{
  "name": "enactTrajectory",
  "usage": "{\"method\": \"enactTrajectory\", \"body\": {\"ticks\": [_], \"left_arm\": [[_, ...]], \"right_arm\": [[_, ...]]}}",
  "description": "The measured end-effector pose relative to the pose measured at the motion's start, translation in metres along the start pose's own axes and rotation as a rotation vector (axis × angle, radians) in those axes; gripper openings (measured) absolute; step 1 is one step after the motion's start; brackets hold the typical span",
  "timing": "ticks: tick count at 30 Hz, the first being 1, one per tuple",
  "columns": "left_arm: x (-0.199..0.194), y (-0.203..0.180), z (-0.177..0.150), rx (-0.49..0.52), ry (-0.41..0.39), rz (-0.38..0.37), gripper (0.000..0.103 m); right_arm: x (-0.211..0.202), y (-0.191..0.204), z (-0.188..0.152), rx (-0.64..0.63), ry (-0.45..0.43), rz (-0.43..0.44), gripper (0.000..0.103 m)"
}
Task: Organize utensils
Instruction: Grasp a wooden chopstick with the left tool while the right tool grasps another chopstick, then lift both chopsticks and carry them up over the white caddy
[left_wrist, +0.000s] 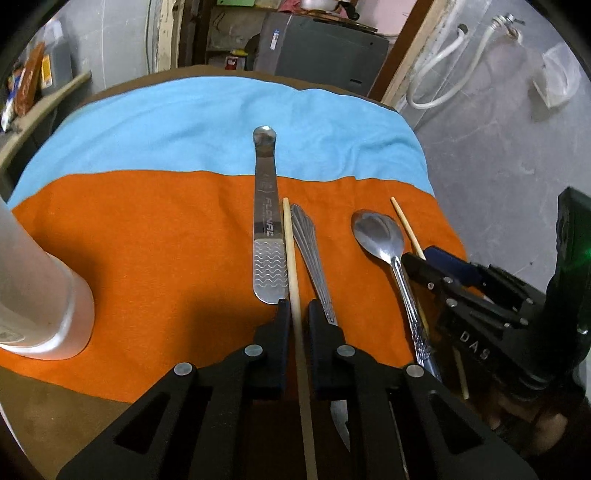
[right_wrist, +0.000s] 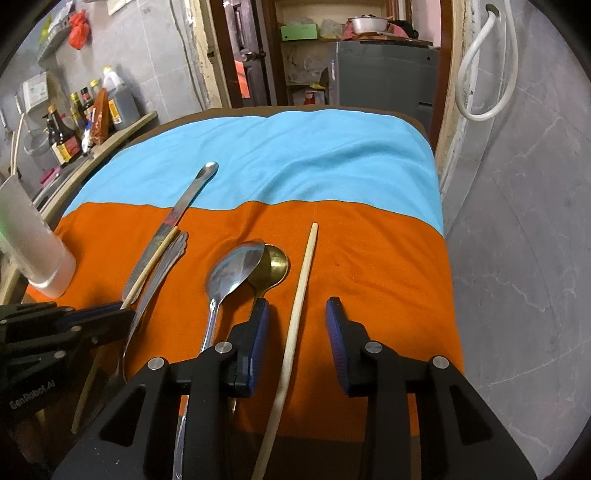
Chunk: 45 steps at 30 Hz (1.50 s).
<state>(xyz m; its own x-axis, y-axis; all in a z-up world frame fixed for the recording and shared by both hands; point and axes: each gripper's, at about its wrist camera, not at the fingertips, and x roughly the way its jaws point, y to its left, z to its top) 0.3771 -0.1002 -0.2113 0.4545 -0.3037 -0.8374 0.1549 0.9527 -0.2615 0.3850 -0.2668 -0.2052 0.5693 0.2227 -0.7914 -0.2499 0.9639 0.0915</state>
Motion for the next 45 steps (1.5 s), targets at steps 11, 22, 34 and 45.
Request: {"method": "enactTrajectory", "body": {"ticks": [11, 22, 34, 45], "left_arm": [[-0.004, -0.005, -0.003, 0.026, 0.064, 0.039, 0.003], [-0.064, 0.027, -0.030, -0.119, -0.163, -0.146, 0.002], [-0.168, 0.031, -0.014, -0.029, -0.444, -0.131, 0.002], [-0.248, 0.118, 0.022, -0.081, -0.690, -0.093, 0.002]], "right_arm": [[0.000, 0.011, 0.002, 0.045, 0.032, -0.072, 0.005], [-0.034, 0.008, -0.024, 0.181, -0.061, 0.060, 0.003], [-0.127, 0.064, -0.004, 0.180, -0.444, 0.257, 0.003], [-0.158, 0.142, 0.067, 0.118, -0.704, 0.426, 0.003]]}}
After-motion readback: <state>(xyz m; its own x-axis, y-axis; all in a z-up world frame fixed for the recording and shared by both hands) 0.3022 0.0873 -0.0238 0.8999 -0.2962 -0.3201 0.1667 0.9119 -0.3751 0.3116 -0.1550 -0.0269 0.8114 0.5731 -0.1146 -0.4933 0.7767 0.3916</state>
